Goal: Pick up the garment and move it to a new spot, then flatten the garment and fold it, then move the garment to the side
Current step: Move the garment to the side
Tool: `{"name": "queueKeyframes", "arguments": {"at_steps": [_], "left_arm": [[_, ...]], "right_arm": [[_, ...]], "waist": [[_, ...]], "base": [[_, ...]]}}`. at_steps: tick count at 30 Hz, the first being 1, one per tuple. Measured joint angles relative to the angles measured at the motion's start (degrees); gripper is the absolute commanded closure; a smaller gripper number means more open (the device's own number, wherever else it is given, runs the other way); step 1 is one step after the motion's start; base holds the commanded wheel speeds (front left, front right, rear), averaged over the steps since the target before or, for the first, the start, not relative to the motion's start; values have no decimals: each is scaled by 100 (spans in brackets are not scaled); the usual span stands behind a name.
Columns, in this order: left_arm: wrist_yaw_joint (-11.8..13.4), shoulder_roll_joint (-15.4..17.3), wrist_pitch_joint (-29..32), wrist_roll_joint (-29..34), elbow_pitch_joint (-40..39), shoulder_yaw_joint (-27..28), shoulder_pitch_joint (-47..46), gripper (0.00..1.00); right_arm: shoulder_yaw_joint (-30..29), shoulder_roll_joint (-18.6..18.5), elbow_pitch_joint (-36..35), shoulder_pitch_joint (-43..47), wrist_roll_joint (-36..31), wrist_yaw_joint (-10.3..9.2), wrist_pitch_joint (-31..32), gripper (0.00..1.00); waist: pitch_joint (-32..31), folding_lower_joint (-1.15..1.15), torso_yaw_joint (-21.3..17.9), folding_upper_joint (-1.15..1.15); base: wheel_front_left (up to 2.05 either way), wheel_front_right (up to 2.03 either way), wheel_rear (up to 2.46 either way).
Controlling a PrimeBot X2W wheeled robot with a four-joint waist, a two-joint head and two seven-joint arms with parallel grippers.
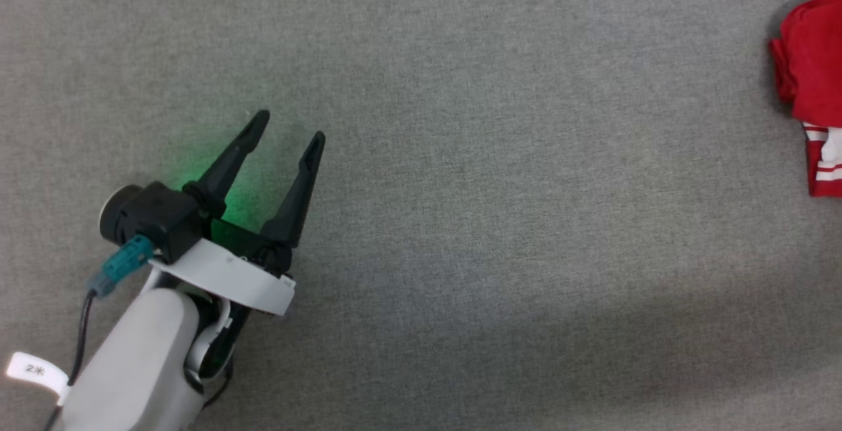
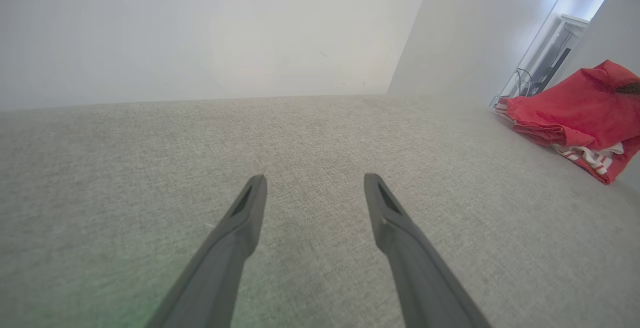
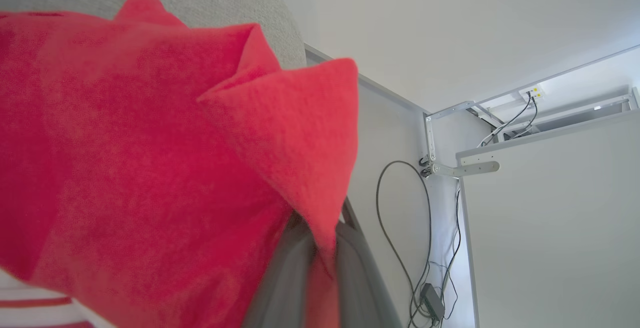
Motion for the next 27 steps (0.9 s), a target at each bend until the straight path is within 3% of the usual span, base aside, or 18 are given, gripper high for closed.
{"name": "queueKeyframes", "arguments": {"at_steps": [15,17,18,19,20,21,22,27], "left_arm": [[-1,64,-1,-131,37,-196,-225,0],[-1,63,-1,-140,57,-197,-225,0],[-1,59,0,-144,67,-190,-223,0],[-1,46,0,-156,73,-182,-221,0],[-1,35,0,-157,83,-176,-214,0],[-1,30,0,-176,90,-168,-197,0],[-1,15,0,-182,97,-147,-180,0],[-1,-33,0,-214,118,-29,-37,0]], "right_arm": [[-719,746,1783,-421,-669,-1,-727,99],[-868,829,1954,-433,-740,-1,-886,70],[-905,862,2018,-448,-804,-1,-965,70],[-964,888,2086,-482,-865,-1,-1024,58],[-1014,893,2140,-528,-964,0,-1088,40],[-1048,891,2172,-566,-1035,-1,-1148,8],[-1057,892,2210,-607,-1095,0,-1188,0],[-1132,904,2374,-743,-1340,-1,-1389,0]], "waist": [[212,0,295,0],[203,0,334,0],[188,0,345,0],[168,0,354,0],[143,0,363,0],[113,0,369,0],[79,0,376,0],[-140,0,412,0]], "base": [[0,0,0],[0,0,0],[0,0,0],[0,0,0],[0,0,0],[0,0,0],[0,0,0],[0,0,0]]}}
